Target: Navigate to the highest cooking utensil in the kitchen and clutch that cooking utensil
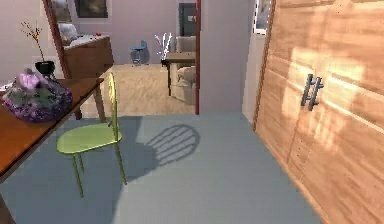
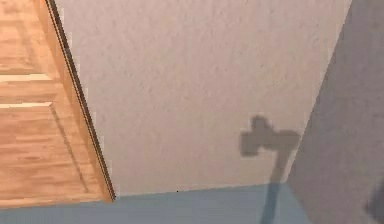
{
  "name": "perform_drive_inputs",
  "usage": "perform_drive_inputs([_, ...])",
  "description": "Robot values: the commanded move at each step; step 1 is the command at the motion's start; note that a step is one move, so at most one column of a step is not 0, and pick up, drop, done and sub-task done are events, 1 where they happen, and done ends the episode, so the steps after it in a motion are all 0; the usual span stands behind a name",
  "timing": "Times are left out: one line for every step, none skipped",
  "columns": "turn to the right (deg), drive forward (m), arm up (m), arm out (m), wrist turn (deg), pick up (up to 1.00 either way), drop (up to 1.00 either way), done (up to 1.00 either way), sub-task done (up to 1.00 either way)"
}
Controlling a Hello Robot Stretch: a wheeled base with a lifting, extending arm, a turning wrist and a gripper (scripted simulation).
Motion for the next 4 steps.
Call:
perform_drive_inputs([0.0, 1.0, 0.0, 0.0, 0.0, 0.0, 0.0, 0.0, 0.0])
perform_drive_inputs([-6.0, 0.0, 0.0, 0.0, 0.0, 0.0, 0.0, 0.0, 0.0])
perform_drive_inputs([0.0, 0.25, 0.0, 0.0, 0.0, 0.0, 0.0, 0.0, 0.0])
perform_drive_inputs([0.0, 0.5, 0.0, 0.0, 0.0, 0.0, 0.0, 0.0, 0.0])
